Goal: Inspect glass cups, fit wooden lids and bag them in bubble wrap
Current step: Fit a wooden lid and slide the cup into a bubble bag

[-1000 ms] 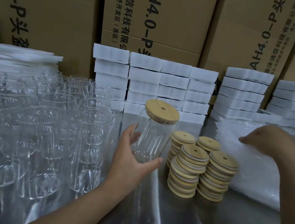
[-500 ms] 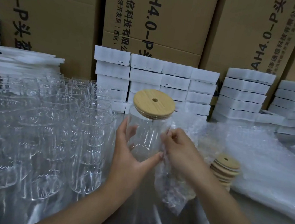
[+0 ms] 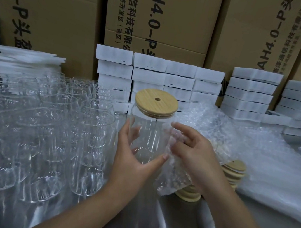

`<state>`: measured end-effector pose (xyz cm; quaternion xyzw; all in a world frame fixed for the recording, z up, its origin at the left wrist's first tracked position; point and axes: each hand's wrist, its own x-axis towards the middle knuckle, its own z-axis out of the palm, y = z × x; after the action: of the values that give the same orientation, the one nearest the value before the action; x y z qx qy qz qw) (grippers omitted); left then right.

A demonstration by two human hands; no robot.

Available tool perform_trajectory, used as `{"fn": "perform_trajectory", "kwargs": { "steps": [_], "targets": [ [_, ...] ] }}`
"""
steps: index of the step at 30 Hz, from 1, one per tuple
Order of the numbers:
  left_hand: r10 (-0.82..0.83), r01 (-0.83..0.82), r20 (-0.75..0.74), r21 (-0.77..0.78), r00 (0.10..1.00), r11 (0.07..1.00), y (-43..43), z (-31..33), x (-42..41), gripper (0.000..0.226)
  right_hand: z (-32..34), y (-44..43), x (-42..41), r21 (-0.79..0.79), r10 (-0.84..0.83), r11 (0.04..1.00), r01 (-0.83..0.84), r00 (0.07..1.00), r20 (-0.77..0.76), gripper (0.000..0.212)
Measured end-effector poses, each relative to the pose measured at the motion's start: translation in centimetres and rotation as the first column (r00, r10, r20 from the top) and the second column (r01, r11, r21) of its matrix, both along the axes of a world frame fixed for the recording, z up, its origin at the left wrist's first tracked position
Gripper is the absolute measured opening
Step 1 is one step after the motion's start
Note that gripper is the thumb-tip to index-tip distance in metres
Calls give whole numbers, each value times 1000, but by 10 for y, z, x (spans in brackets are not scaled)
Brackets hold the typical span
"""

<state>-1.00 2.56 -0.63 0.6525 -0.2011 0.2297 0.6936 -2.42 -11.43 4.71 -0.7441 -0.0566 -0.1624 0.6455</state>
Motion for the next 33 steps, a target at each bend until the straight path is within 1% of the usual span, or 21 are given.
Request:
{"fn": "perform_trajectory", "kwargs": {
  "steps": [4,7,10,12,15,16,19,22,25,27,30,32,33],
  "targets": [
    [13,-13,-15,-30,1000,999,1,2,-2,100,-5,7,8,41,-70,997,68,996,49,33],
    [43,-42,-17,8,999,999,4,6,-5,94,-9,12,13,64,-55,997,52,997,55,24],
    [36,-34,-28,78,999,996,6,10,-8,97,-10,13,15,72,-56,996,52,997,56,29],
    [35,-29,-59,101,998,994,6,12,-11,97,-8,11,15,77,-96,993,89,991,95,29],
    [20,-13,-93,76,996,997,4,12,-14,92,-5,6,13,79,-173,983,164,977,125,34],
    [9,-3,-97,66,995,998,3,13,-15,89,-4,4,13,81,-190,980,181,974,122,32],
    [-60,57,-87,-30,994,998,3,18,-17,82,-2,0,10,80,-217,975,207,965,149,20],
    [-182,173,-55,-138,982,975,4,25,-18,82,-2,1,10,17,-226,973,229,943,245,23],
    [-307,288,-56,-221,950,932,8,28,-18,78,-1,-2,12,-34,-202,976,215,953,224,23],
    [-351,325,-91,-217,932,920,10,28,-18,76,0,-6,12,-120,-188,970,214,963,194,21],
    [-374,339,-160,-207,914,918,9,25,-18,75,0,-6,10,-207,-156,958,196,968,194,26],
    [-375,340,-202,-189,905,921,7,24,-17,76,-1,-4,10,-191,-122,969,158,975,185,25],
    [-378,343,-218,-182,900,921,6,23,-17,77,0,-4,9,-167,-109,976,140,977,183,21]
  ]
}}
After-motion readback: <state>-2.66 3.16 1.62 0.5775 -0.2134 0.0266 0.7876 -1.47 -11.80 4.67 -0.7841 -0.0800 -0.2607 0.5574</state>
